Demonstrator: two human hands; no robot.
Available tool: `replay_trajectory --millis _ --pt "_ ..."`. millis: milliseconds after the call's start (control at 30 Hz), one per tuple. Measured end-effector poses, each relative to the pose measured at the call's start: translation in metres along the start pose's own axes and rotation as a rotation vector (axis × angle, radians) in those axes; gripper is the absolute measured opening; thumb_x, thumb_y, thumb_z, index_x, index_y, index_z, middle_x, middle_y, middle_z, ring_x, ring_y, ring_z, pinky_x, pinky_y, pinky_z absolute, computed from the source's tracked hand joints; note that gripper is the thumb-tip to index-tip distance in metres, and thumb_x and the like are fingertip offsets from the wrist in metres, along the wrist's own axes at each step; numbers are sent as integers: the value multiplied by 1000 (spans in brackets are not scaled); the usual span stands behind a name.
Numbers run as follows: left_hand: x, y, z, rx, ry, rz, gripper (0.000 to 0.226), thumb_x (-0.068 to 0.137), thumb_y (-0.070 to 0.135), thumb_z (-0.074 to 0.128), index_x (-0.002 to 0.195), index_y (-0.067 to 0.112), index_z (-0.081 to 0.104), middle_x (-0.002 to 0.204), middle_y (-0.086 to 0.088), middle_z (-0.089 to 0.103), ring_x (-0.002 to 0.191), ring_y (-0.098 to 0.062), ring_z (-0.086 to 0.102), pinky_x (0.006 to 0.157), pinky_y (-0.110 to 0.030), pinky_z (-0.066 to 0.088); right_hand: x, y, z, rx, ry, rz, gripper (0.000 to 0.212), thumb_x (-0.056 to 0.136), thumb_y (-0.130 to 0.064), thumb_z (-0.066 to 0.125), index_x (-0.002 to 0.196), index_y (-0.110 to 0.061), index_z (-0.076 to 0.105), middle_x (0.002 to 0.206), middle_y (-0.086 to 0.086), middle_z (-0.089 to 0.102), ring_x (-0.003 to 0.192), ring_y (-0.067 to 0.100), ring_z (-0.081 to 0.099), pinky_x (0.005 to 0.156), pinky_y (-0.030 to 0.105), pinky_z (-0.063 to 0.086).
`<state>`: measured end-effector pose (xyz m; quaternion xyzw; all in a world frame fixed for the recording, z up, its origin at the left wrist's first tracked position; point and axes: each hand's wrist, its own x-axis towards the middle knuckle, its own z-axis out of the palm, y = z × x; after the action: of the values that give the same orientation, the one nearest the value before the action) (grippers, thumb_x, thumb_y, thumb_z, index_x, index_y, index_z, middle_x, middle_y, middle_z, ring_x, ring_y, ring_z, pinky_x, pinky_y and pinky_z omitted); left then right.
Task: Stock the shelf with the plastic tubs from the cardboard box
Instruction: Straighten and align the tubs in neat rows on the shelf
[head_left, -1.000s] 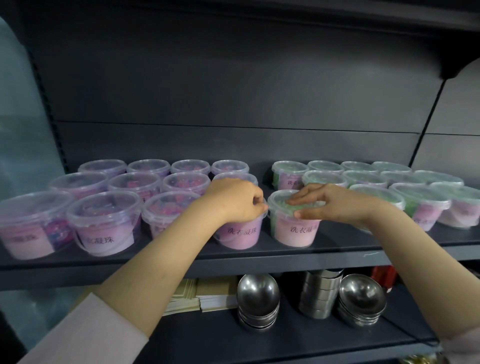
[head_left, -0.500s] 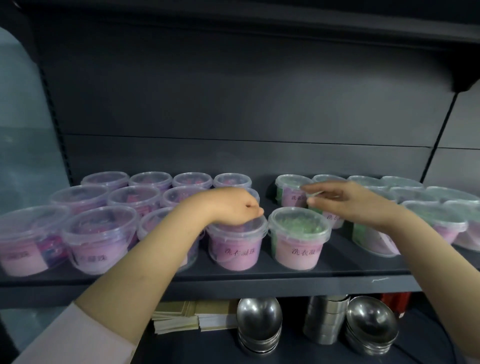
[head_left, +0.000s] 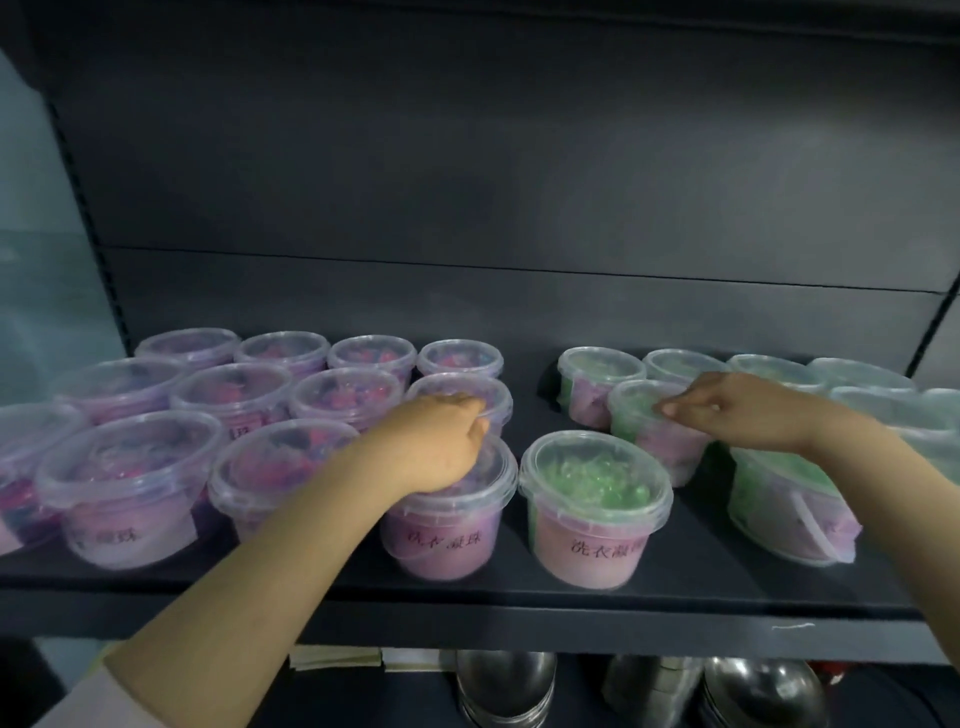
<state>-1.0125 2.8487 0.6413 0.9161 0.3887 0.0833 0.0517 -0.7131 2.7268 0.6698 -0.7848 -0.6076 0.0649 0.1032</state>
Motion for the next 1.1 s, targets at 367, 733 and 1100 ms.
replay_trajectory --millis 367,733,1100 --pt "0 1 5 -20 42 -14 44 101 39 27 142 27 37 149 -3 40 131 -23 42 99 -36 36 33 -63 24 28 -81 -255 46 85 -65 43 97 -32 73 109 -10 54 118 5 44 111 40 30" --pt "-1 -2 6 -24 44 2 46 100 39 25 143 24 34 151 -3 37 134 -24 38 105 -39 36 35 -69 13 221 -119 -207 60 75 -75 41 116 -40 66 121 -19 58 122 6 50 102 23 40" --pt "-5 -2 6 -37 54 23 46 101 41 24 141 23 36 152 1 35 138 -20 31 108 -39 28 107 -31 15 148 -57 121 65 92 -65 37 139 -22 51 149 5 43 136 27 40 110 36 29"
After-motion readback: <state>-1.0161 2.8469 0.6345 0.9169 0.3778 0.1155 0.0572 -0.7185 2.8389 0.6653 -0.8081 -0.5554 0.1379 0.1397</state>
